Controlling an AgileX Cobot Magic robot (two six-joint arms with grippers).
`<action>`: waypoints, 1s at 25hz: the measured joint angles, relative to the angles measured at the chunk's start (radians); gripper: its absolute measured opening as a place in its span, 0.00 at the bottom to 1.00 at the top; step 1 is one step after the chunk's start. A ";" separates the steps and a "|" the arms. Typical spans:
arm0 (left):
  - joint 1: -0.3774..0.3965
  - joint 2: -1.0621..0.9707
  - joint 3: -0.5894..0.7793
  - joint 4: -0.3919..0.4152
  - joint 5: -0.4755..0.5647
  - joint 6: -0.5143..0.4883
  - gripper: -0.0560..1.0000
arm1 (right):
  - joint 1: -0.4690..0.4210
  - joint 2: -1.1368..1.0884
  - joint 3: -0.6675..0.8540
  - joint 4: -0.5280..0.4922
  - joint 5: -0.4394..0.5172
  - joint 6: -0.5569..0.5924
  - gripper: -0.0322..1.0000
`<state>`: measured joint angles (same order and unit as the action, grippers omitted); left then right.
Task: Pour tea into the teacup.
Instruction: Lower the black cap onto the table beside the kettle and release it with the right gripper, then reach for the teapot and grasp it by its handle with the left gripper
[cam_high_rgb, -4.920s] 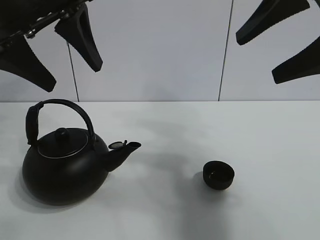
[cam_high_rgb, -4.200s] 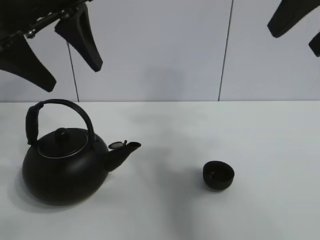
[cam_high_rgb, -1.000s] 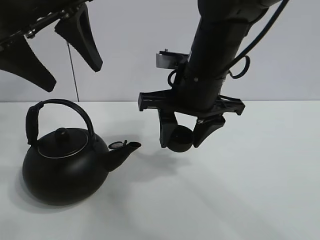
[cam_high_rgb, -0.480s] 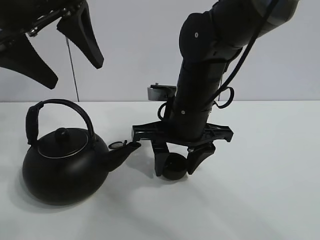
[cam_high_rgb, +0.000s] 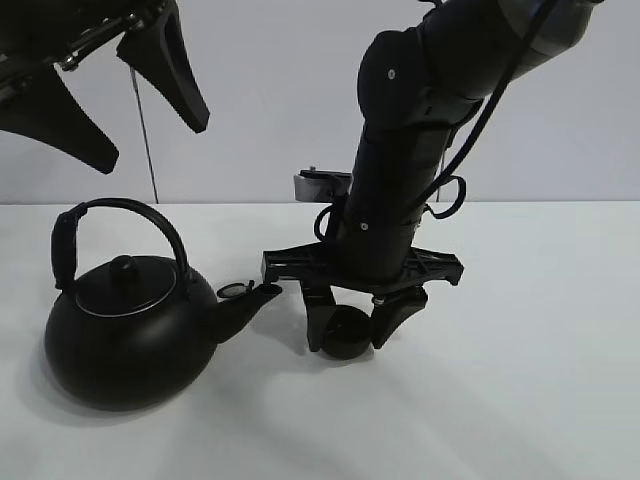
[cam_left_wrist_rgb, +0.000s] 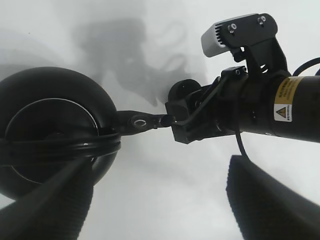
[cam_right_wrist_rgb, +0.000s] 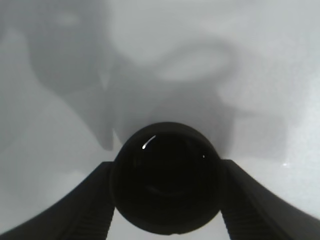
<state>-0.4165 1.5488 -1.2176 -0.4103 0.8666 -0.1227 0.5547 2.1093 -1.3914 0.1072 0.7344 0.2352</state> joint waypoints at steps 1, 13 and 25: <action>0.000 0.000 0.000 0.000 0.000 0.000 0.56 | 0.000 0.000 0.000 0.006 0.000 0.000 0.42; 0.000 0.000 0.000 0.000 0.000 0.000 0.56 | 0.000 -0.016 0.000 0.051 0.007 0.000 0.51; 0.000 0.000 0.000 0.000 0.000 0.000 0.56 | 0.000 -0.228 0.000 -0.015 0.105 0.000 0.51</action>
<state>-0.4165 1.5488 -1.2176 -0.4103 0.8666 -0.1227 0.5547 1.8816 -1.3914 0.0925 0.8398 0.2352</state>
